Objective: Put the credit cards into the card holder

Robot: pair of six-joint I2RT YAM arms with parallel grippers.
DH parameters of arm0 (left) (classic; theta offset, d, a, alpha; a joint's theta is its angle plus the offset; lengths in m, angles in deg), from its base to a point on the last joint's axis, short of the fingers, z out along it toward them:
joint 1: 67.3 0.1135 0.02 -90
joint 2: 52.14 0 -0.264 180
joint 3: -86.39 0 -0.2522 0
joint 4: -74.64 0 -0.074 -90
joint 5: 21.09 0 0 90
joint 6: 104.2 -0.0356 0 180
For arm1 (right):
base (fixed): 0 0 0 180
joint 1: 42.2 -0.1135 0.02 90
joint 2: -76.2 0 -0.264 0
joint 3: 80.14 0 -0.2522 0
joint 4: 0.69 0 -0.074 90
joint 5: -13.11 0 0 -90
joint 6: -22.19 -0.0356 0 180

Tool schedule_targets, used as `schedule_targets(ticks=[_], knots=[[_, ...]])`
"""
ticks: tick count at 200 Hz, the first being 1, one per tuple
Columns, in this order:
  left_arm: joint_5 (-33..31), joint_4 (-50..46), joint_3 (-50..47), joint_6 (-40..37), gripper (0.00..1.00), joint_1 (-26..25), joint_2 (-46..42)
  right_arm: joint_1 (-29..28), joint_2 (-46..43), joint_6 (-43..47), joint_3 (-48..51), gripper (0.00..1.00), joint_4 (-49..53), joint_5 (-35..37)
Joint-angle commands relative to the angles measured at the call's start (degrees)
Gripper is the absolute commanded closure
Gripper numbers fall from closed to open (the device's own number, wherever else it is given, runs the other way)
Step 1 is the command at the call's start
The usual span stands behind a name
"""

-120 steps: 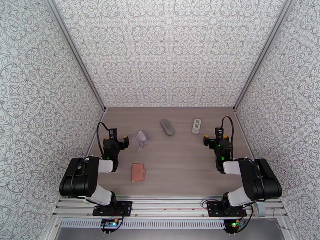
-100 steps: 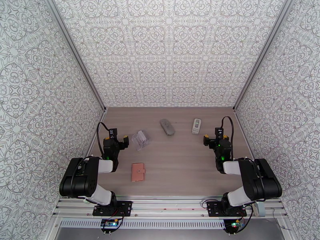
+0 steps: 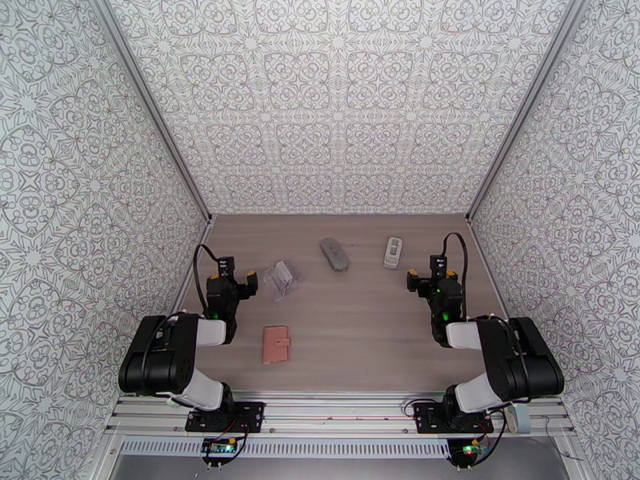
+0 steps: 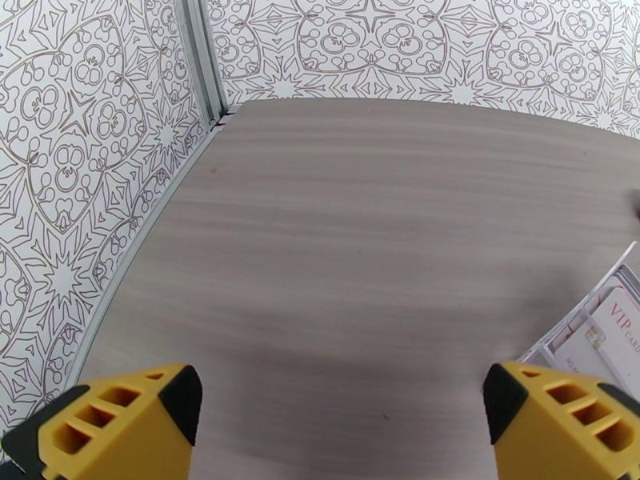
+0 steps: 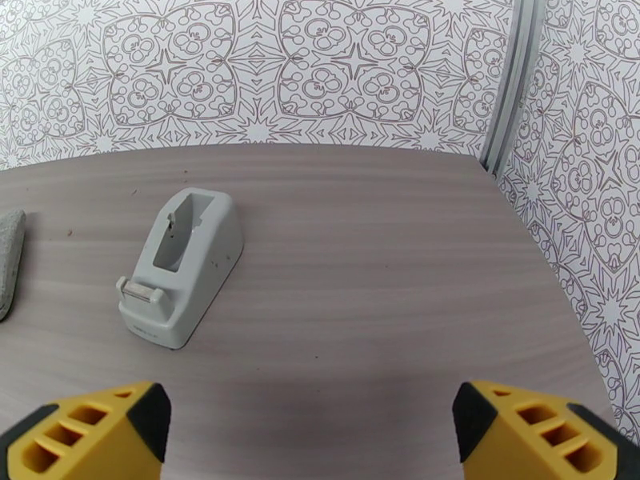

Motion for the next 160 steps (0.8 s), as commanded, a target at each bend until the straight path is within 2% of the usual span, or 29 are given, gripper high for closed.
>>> schedule_targets(ticks=[1,160], knots=[[1.0,1.0,0.8,0.0,0.01,0.0,-0.6,0.5,-0.2,0.4,-0.7,0.01,0.0,-0.5],[0.3,1.3,0.7,-0.2,0.01,-0.3,-0.6,0.5,-0.2,0.4,-0.7,0.01,0.2,-0.6]])
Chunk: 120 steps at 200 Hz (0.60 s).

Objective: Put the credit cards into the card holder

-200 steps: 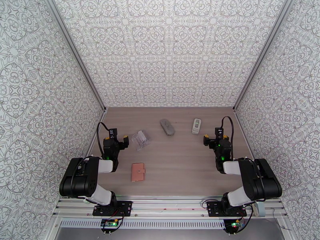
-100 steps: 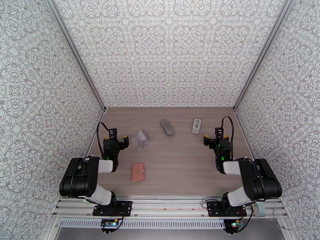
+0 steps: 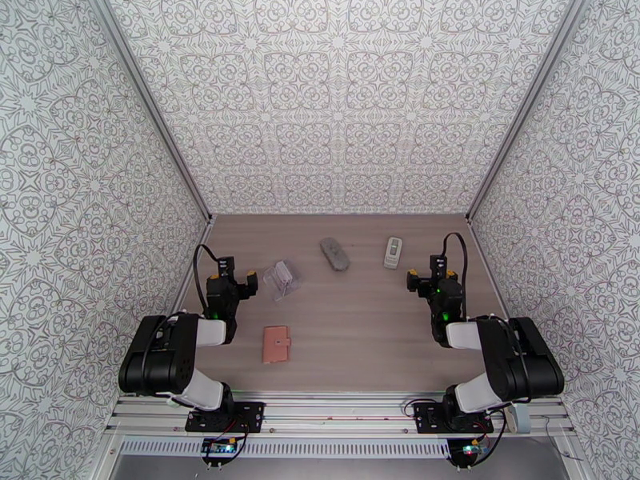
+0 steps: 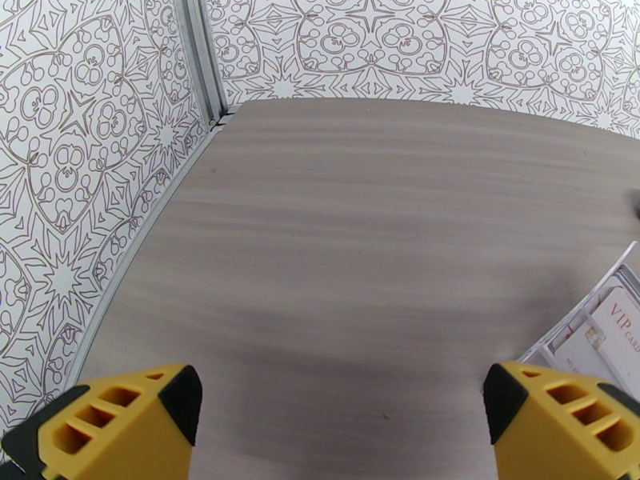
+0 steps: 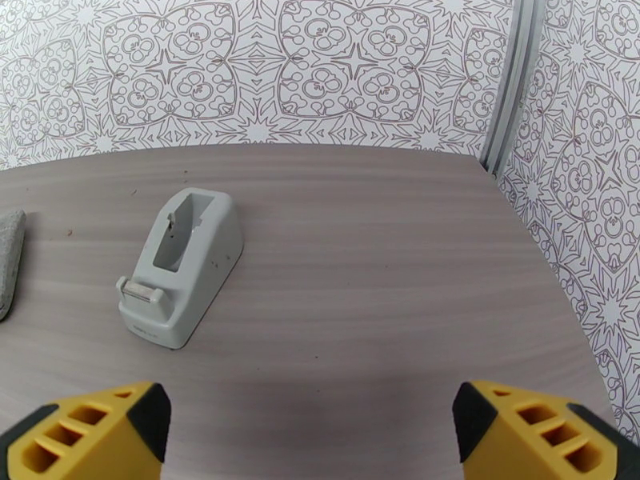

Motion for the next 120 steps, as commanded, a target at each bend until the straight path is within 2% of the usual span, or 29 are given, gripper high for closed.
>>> schedule_targets(ticks=[1,23,40,60,73,86,102,120], knots=[[0.2,1.3,0.7,-0.2,0.01,-0.3,-0.6,0.5,-0.2,0.4,-0.8,0.01,0.1,-0.6],[-2.3,2.8,0.0,-0.7,0.01,-1.4,-0.6,0.5,-0.1,0.4,-0.8,0.01,0.2,-0.6],[-11.0,7.4,-2.7,-1.7,0.01,-4.6,-1.7,0.6,-0.1,0.1,-1.2,0.01,1.0,-0.7],[-14.0,12.3,-5.3,-2.5,0.01,-5.6,-3.2,0.6,-0.1,0.1,-1.2,0.01,0.9,-0.7],[-19.6,8.5,-4.4,-4.4,0.01,-8.5,-6.7,0.8,-0.1,-0.1,-1.3,0.01,1.1,-1.1],[-19.4,3.1,-3.2,-5.9,0.01,-9.8,-10.6,1.3,-0.3,-0.4,-1.2,0.01,1.3,-1.4],[-20.8,2.1,-3.8,-6.9,0.01,-11.0,-14.1,1.3,-1.2,-1.0,-0.3,0.01,0.0,0.4],[-28.9,1.0,-5.3,-1.8,0.01,-12.3,-19.6,1.2,-7.3,-1.3,0.8,0.01,2.5,1.8]])
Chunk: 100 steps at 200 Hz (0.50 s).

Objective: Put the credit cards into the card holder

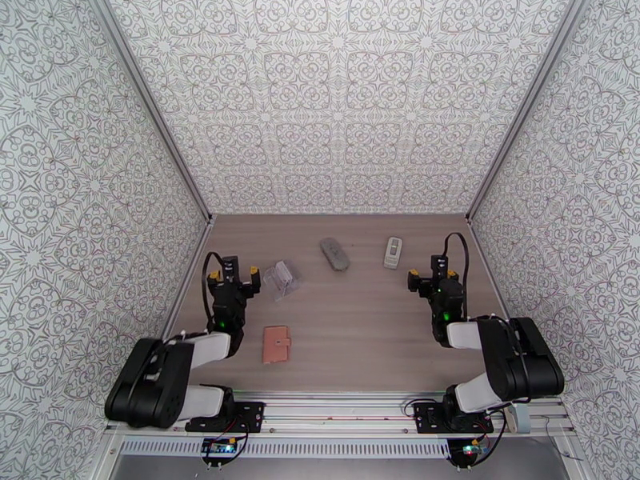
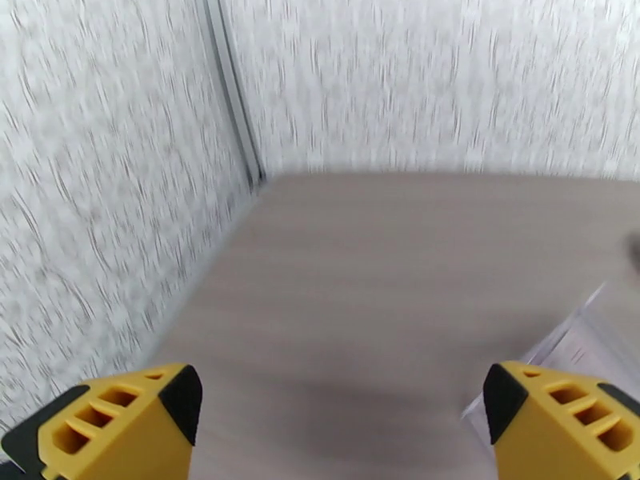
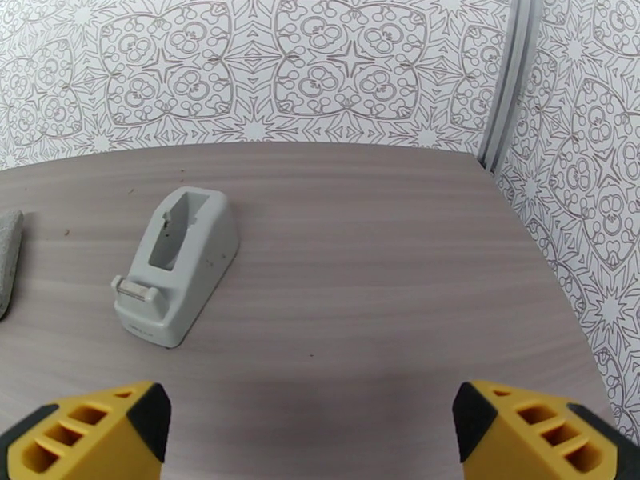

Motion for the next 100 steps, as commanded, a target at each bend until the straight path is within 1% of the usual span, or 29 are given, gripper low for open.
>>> schedule_targets(ticks=[1,7,17,21,31,38,43,56,64,70,74,80,91,100], knots=[[-11.3,-3.1,-0.9,3.3,0.01,-1.5,-6.3,0.4,-7.1,-1.1,0.7,0.01,2.4,2.1],[-11.3,-4.4,-1.8,6.2,0.01,-1.4,-8.9,0.4,-9.5,-1.2,0.4,0.01,5.3,2.4],[-5.2,-7.0,-3.1,6.7,0.01,-0.8,-14.2,0.5,-13.6,-1.3,-0.6,0.01,9.9,2.8],[-2.6,-9.5,-3.2,6.7,0.01,-0.9,-16.7,0.4,-15.3,-2.0,-0.9,0.01,11.6,3.0],[3.2,-20.5,-1.6,8.9,0.01,-0.9,-22.8,0.5,-19.0,-5.4,-1.1,0.01,14.6,4.3],[5.7,-23.9,-0.8,10.7,0.01,-0.3,-25.2,0.5,-21.9,-7.5,-1.4,0.01,16.0,3.9],[5.5,-24.1,-0.9,11.4,0.01,-0.5,-26.1,0.5,-23.4,-8.5,-1.7,0.01,17.6,3.0],[-0.1,-19.8,-2.7,13.3,0.01,-3.1,-26.3,0.5,-26.6,-10.2,-3.4,0.01,22.9,-0.4],[-1.1,-18.0,-3.4,13.9,0.0,-4.2,-25.9,0.5,-27.5,-11.7,-4.4,0.01,25.5,-1.6],[-1.1,-19.4,-2.7,15.3,0.01,-4.9,-26.1,0.5,-27.8,-13.0,-5.2,0.01,27.1,-1.9],[-0.4,-22.3,-1.7,16.6,0.01,-5.1,-26.6,0.4,-27.9,-13.9,-5.7,0.01,28.2,-2.1],[1.4,-29.2,1.1,18.8,0.01,-5.2,-28.0,0.5,-27.9,-15.1,-6.3,0.01,29.3,-2.7],[4.1,-42.5,6.9,23.5,0.01,-5.2,-30.7,0.5,-28.2,-16.5,-6.5,0.01,29.6,-5.6],[6.4,-50.3,10.6,25.9,0.01,-5.2,-32.6,0.5,-28.3,-17.7,-6.3,0.01,29.2,-7.9]])
